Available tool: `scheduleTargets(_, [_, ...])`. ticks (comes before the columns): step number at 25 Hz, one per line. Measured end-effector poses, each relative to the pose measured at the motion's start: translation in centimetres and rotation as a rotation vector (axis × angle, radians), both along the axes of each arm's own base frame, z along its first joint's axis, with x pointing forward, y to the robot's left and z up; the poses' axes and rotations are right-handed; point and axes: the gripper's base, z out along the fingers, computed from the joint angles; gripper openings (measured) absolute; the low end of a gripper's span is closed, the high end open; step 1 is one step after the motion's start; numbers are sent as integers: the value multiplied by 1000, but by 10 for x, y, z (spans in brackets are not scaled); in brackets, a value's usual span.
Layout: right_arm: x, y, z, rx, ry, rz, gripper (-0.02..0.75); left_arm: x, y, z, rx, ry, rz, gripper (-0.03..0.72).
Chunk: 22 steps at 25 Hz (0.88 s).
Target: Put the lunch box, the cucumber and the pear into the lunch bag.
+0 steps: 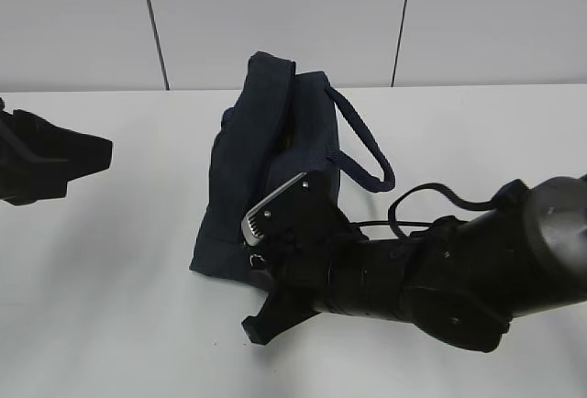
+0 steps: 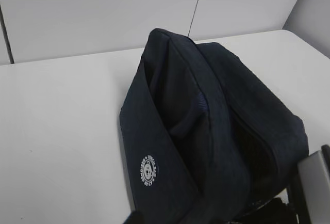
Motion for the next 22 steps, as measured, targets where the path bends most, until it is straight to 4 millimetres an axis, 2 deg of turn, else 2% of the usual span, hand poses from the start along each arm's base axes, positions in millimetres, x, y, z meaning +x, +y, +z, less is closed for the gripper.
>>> scheduleTargets(11, [-4,-6,60,-17,-89,26,6,1,-3,-11,82,34,-79,239])
scheduleTargets(17, [0,-6,92,-35,-131,17,6,10,-9,-25,210,3,-201,239])
scheduleTargets(22, [3,-5,109,-40,-147,5,6,22,-16,-40,222,6,-247,272])
